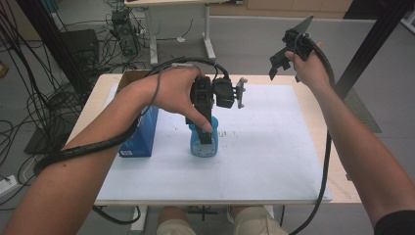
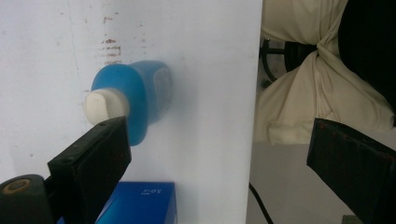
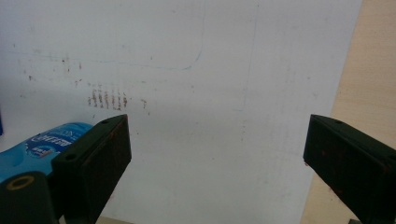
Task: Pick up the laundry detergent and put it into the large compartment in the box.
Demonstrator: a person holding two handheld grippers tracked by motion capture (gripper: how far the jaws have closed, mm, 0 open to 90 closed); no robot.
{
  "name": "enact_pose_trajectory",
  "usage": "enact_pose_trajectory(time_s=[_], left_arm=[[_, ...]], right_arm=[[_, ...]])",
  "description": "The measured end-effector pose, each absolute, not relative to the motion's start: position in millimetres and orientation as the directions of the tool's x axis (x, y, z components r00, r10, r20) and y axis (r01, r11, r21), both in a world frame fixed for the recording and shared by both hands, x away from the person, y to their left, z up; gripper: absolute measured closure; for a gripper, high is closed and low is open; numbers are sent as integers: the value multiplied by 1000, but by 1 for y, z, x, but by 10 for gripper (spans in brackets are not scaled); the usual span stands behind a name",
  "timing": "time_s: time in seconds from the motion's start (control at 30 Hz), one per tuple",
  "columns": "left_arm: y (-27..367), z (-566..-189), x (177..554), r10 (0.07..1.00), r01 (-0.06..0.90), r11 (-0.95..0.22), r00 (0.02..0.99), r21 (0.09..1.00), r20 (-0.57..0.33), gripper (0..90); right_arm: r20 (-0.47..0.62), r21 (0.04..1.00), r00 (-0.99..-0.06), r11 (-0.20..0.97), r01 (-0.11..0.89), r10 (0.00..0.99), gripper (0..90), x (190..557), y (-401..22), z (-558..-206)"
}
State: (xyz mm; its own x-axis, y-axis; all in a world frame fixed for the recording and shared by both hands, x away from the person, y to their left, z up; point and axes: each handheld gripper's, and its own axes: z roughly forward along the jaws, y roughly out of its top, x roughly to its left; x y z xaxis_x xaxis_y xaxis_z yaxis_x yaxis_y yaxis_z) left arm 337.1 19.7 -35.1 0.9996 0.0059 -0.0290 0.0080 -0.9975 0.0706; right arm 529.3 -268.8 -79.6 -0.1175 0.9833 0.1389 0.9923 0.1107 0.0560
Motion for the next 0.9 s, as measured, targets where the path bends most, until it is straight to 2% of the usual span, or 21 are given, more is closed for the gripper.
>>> enact_pose_trajectory(time_s=[0.9], left_arm=[[22, -32, 335, 12, 13, -998, 1000, 67, -24, 67]], right_arm=[[91, 86, -102, 94, 992, 991, 82, 523, -261, -78]])
